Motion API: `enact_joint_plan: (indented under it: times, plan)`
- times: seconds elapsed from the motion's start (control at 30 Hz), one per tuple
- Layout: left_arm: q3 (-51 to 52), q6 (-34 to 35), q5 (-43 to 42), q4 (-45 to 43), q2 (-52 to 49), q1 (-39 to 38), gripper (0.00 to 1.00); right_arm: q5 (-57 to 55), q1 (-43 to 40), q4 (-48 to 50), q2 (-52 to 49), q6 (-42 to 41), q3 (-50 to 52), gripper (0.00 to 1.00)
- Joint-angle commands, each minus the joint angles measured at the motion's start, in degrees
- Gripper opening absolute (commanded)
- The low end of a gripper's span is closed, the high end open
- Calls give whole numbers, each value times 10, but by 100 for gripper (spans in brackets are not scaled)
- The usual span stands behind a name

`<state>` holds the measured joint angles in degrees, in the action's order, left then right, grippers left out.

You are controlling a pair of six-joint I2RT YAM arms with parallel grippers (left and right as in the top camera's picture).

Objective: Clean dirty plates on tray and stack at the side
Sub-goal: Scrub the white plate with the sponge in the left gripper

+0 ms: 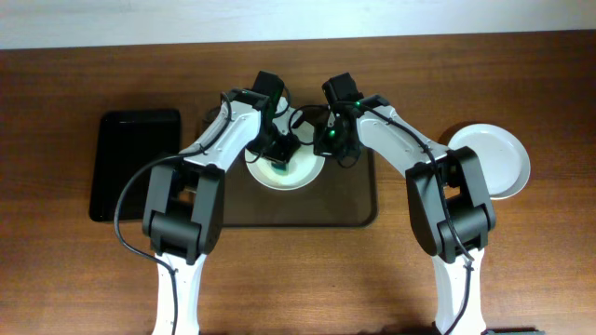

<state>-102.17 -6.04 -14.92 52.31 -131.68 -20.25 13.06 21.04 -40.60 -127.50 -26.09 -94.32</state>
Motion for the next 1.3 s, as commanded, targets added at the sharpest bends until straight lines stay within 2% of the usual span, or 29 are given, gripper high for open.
enact_joint_plan:
  times: [0.0, 0.1, 0.17, 0.27, 0.3, 0.37, 0.43, 0.5, 0.57, 0.7, 0.77, 0.93, 1.03, 1.27]
  plan:
    - [17, 106, 164, -25, -34, 1, 1, -17, 0, -3, -12, -7, 6, 4]
    - [17, 162, 259, -7, -34, 1, 1, -17, 0, -3, -12, -7, 6, 4]
    - [17, 204, 321, 43, -34, 1, 1, -17, 0, -3, -12, -7, 6, 4]
    - [17, 199, 316, 88, -34, 1, 1, -17, 0, -3, -12, -7, 6, 4]
    - [17, 164, 279, 88, -34, 1, 1, -17, 0, -3, -12, -7, 6, 4]
    - [17, 25, 102, 70, -34, 1, 1, -17, 0, -3, -12, -7, 6, 4]
    - [17, -68, -34, 67, -34, 1, 1, -17, 0, -3, -12, -7, 6, 4]
    - [17, -95, -87, 67, -34, 0, 1, -17, 0, -3, -12, -7, 6, 4]
    - [16, -76, -87, 72, -34, 2, 1, -17, 0, -3, -12, -7, 6, 4]
    - [-32, 61, -100, 108, -34, 25, 1, -17, 0, -3, -12, -7, 6, 4]
    - [-54, 115, -140, 112, -33, 38, 1, -17, 0, -3, -12, -7, 6, 4]
    - [-66, 194, -254, 71, -33, 78, 1, -17, 0, -3, -12, -7, 6, 4]
    - [-66, 200, -306, 50, -33, 93, 1, -17, 0, -3, -12, -7, 6, 4]
    - [-60, 211, -309, 29, -34, 86, 1, -19, 0, -3, -12, -7, 6, 4]
